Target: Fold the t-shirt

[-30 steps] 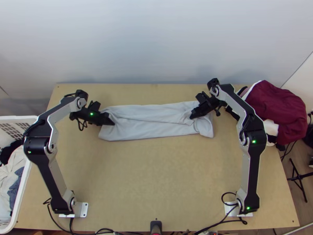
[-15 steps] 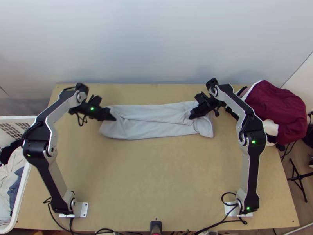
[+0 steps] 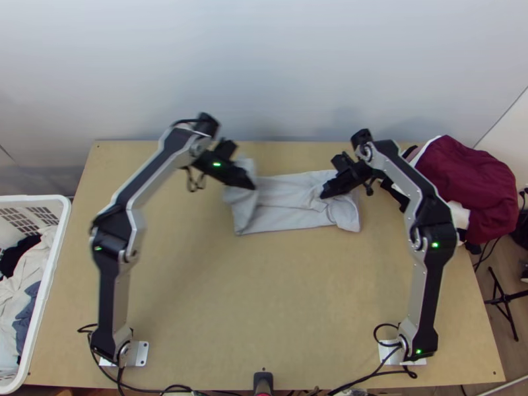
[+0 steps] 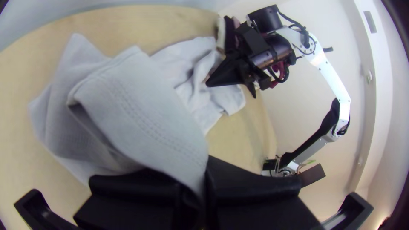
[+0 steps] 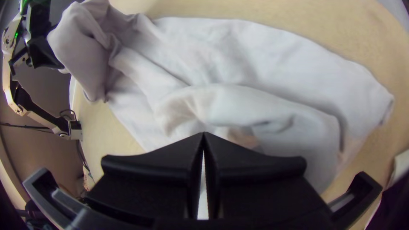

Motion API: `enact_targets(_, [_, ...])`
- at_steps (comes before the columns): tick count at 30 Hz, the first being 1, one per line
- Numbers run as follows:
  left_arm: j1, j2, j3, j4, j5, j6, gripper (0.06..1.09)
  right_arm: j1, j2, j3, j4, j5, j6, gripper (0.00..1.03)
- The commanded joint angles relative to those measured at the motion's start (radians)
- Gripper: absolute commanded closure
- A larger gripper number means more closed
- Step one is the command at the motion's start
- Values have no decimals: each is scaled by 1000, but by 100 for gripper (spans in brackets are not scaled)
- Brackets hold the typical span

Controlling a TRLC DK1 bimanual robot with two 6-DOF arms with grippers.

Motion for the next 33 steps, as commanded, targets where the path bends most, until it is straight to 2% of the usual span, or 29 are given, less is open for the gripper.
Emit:
enact_targets(1, [-150, 119, 155, 275, 37, -171, 105, -68, -153, -84, 29, -7, 28, 100])
enact_targets(7, [-211, 208, 184, 555, 37, -276, 105, -185, -369, -231, 63, -10, 31, 100])
enact_targets(15, [-324, 302, 193, 894, 32, -367, 105, -238, -616, -475, 109, -9, 31, 100])
enact_targets(22, [-377, 386, 202, 946, 26, -370, 102, -270, -712, -609, 121, -9, 33, 100])
enact_targets(24, [-370, 392, 202, 969, 20, -370, 97, -275, -717, -607, 123, -9, 33, 100])
enact_targets(31, [-354, 426, 256, 1049, -57, -373, 96, -269, -706, -613, 140, -9, 42, 100])
enact_targets(32, [-358, 429, 256, 1052, -58, -373, 90, -267, -706, -616, 143, -9, 42, 100])
enact_targets(33, [-364, 434, 256, 1052, -60, -373, 68, -267, -706, -621, 146, -9, 45, 100])
